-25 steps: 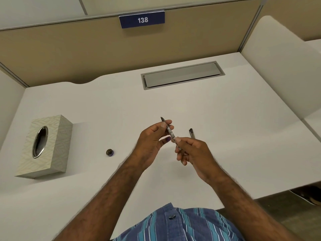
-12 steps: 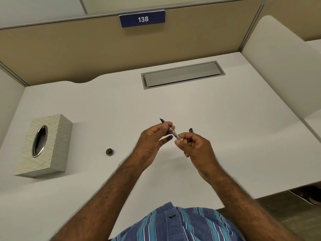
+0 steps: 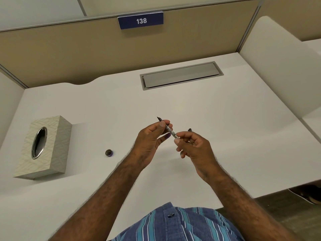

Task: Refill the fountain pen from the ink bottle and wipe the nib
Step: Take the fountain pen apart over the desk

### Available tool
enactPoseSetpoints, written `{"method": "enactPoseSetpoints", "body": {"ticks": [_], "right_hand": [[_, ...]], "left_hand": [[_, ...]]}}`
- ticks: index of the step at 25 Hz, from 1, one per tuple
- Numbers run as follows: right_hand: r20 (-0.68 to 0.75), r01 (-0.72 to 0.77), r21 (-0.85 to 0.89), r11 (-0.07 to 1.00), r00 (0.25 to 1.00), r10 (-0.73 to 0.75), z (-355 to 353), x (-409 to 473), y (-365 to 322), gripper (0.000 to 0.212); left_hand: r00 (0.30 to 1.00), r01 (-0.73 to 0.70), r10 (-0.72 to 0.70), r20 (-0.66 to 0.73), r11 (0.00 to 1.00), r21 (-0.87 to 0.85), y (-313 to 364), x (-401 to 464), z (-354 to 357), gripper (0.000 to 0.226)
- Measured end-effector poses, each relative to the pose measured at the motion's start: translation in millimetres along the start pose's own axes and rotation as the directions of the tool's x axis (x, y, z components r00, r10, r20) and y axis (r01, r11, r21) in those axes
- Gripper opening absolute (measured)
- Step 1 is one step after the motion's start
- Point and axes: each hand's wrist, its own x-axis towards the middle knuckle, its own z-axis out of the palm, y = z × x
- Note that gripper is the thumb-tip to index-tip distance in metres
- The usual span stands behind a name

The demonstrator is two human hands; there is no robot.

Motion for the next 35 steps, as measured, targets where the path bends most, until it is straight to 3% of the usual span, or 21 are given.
{"method": "enactPoseSetpoints", "body": {"ticks": [5, 11, 16, 21, 24, 30, 35], "right_hand": [[0.029, -0.069, 0.029, 0.997, 0.997, 0.068, -2.6, -0.6, 0.2, 0.020], [-0.021, -0.039, 0.000, 0.999, 0.999, 0.039, -2.0, -2.0, 4.0, 0.016], [0.056, -0.132, 0.008, 0.991, 0.990, 0.132, -1.9, -2.8, 4.5, 0.022], [0.026, -0.076, 0.017, 0.997, 0.997, 0.075, -1.0, -4.2, 6.8, 0.019], [0.056, -0.119, 0.067, 0.991, 0.992, 0.116, -1.9, -5.0, 7.3, 0.018], [0.013, -0.085, 0.014, 0.996, 0.996, 0.085, -1.2, -3.8, 12.5, 0.018], [0.037, -0.158, 0.081, 0.984, 0.987, 0.155, -2.3, -4.6, 11.3, 0.019]], "left_hand": [[1.000, 0.006, -0.006, -0.012, 1.000, -0.015, 0.8, -0.7, 0.5, 0.022], [1.000, 0.004, -0.004, -0.013, 1.000, -0.013, -2.2, -1.7, -1.7, 0.022], [1.000, 0.004, -0.004, -0.020, 1.000, 0.003, -4.4, -2.5, -1.8, 0.024], [1.000, 0.005, -0.006, -0.019, 1.000, -0.029, -6.2, -4.4, -3.1, 0.023], [0.999, 0.013, -0.013, -0.031, 1.000, -0.025, -8.2, -4.8, -4.8, 0.024], [0.999, 0.020, -0.021, -0.030, 0.999, -0.036, -11.9, -6.8, -7.3, 0.023], [0.999, 0.028, -0.029, -0.039, 0.999, -0.026, -12.3, -8.1, -5.7, 0.023]]}}
